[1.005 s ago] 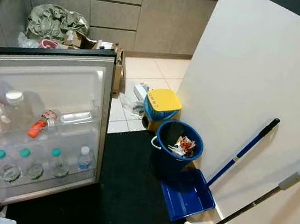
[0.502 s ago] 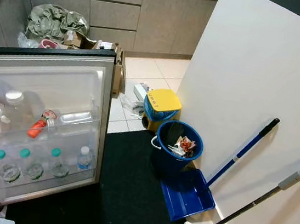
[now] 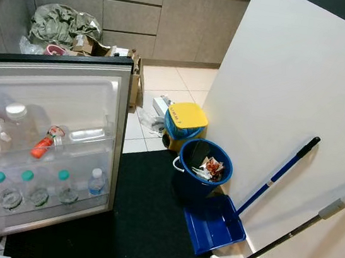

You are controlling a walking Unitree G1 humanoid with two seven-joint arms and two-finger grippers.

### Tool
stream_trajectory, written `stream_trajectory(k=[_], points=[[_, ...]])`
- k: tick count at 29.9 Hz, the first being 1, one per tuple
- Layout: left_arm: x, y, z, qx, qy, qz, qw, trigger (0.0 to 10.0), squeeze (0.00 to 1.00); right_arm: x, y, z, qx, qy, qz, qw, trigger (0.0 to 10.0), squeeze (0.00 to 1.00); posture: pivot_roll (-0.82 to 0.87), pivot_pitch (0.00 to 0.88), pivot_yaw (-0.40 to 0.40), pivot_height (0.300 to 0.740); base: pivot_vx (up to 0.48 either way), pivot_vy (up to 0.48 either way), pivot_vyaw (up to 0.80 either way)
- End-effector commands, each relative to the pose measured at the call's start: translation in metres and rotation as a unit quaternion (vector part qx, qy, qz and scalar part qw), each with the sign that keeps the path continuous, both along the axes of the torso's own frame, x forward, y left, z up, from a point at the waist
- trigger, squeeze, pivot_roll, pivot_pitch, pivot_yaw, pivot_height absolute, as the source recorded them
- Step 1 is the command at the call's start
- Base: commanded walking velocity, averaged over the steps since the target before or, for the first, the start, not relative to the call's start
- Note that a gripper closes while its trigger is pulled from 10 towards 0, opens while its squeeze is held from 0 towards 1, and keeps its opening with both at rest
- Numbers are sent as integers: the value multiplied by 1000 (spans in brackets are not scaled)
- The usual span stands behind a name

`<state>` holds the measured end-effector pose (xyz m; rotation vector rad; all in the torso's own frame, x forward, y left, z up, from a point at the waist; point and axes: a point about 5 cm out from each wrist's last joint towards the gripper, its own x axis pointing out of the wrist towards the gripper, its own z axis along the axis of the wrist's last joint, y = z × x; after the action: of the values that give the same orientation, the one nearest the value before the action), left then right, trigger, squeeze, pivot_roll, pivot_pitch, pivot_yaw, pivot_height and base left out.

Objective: Restocking fridge

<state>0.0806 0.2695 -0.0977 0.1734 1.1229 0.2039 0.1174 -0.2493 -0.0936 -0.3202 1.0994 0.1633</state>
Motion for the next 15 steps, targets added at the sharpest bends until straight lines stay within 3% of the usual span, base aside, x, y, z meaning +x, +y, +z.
stream_trajectory(k=[1, 15], points=[[-4, -8, -4, -10, 11, -1, 1000, 10000, 0, 2, -5, 2, -3, -10, -12, 1000, 10000, 0, -35, 0, -116, 740, 0, 0, 0], [5, -13, -3, -17, 0, -4, 1000, 10000, 0, -1, -11, 3, -20, -1, 2, 1000, 10000, 0, -42, 0, -127, 740, 0, 0, 0]])
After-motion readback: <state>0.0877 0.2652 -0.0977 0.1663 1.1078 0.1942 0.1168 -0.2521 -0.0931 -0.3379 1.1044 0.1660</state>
